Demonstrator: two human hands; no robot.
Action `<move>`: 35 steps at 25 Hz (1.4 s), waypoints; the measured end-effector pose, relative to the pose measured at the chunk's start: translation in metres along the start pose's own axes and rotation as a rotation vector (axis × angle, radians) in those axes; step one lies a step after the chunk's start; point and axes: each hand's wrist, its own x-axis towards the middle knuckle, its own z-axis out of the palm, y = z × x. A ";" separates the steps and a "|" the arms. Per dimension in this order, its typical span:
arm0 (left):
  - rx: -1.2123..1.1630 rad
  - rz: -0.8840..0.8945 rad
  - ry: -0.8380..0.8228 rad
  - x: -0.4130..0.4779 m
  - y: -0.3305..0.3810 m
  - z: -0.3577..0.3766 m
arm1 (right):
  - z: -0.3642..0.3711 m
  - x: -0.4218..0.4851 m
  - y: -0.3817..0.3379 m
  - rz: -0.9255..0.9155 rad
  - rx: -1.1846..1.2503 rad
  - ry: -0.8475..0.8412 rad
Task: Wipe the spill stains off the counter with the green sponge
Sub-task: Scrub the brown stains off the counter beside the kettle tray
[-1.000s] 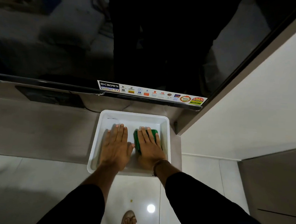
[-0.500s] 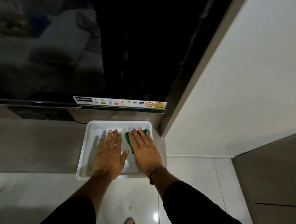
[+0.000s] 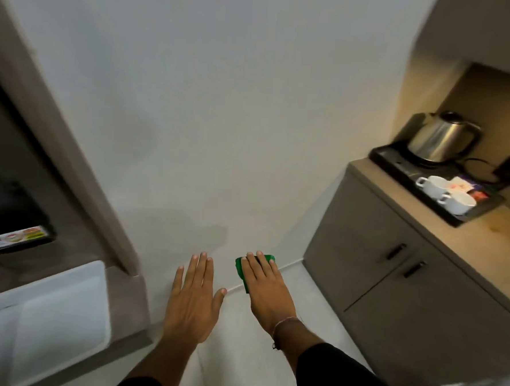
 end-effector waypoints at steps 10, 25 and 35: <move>0.023 0.492 -0.035 0.099 0.337 0.016 | -0.085 -0.156 0.296 0.508 -0.100 0.020; -0.020 1.141 -0.136 0.287 0.676 0.068 | -0.125 -0.250 0.572 1.153 -0.107 -0.055; -0.089 1.202 -0.219 0.328 0.726 0.090 | -0.120 -0.258 0.625 1.261 -0.011 -0.076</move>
